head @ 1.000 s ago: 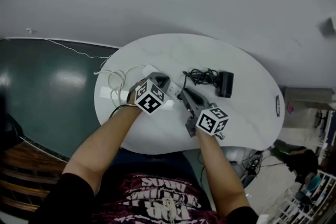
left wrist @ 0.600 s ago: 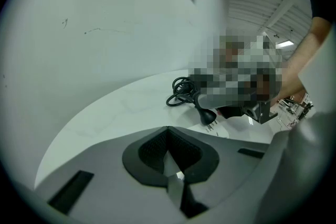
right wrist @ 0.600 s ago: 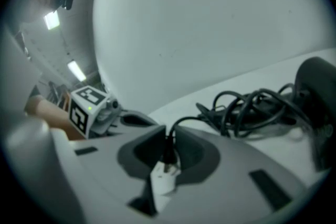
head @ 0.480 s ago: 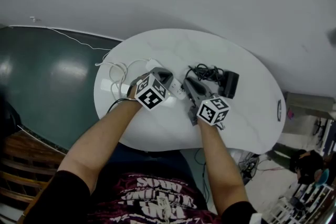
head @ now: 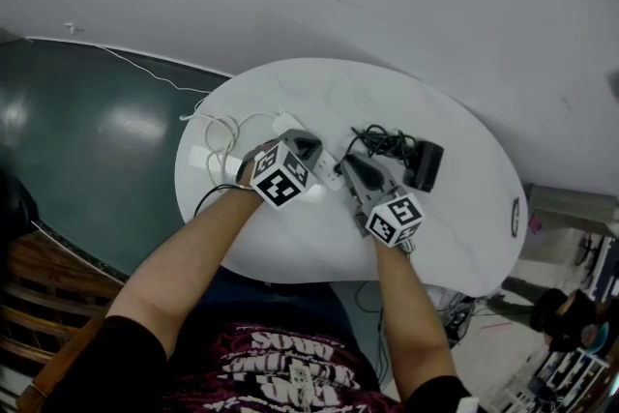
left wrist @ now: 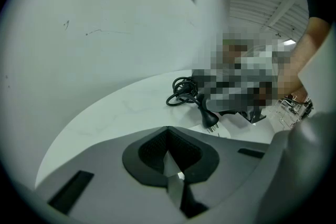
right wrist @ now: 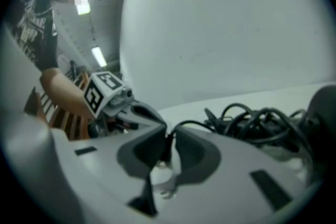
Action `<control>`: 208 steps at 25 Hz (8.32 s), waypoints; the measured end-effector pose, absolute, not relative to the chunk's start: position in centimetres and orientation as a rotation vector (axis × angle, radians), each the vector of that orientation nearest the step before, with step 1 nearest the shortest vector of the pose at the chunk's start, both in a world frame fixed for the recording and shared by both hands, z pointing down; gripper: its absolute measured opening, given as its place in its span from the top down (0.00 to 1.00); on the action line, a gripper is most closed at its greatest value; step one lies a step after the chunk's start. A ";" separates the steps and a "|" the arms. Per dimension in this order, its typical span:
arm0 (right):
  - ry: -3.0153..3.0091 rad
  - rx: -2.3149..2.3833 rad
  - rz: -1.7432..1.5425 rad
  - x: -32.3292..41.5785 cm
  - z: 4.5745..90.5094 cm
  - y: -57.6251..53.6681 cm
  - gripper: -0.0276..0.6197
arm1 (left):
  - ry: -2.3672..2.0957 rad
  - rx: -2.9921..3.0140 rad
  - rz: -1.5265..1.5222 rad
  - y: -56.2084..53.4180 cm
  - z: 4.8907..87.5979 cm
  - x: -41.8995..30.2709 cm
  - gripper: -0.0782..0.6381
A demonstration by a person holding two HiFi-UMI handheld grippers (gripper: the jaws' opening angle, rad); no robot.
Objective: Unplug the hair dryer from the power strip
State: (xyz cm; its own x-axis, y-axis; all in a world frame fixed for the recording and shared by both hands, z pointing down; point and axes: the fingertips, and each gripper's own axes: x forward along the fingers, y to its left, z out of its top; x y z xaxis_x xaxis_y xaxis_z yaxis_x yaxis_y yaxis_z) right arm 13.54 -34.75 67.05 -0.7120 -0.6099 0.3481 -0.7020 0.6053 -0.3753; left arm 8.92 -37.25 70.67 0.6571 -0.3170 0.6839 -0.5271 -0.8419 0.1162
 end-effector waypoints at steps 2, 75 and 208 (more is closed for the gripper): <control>-2.618 1.045 0.609 13.4 66.9 -34.6 0.83 | -0.682 2.576 0.977 -37.3 70.7 8.9 0.87; -2.609 0.750 0.770 10.2 68.0 -34.4 0.79 | -0.663 2.614 0.984 -37.1 70.6 8.9 0.87; -2.419 0.853 1.002 9.7 69.2 -31.5 0.60 | -0.825 2.722 0.984 -37.4 70.6 10.2 0.87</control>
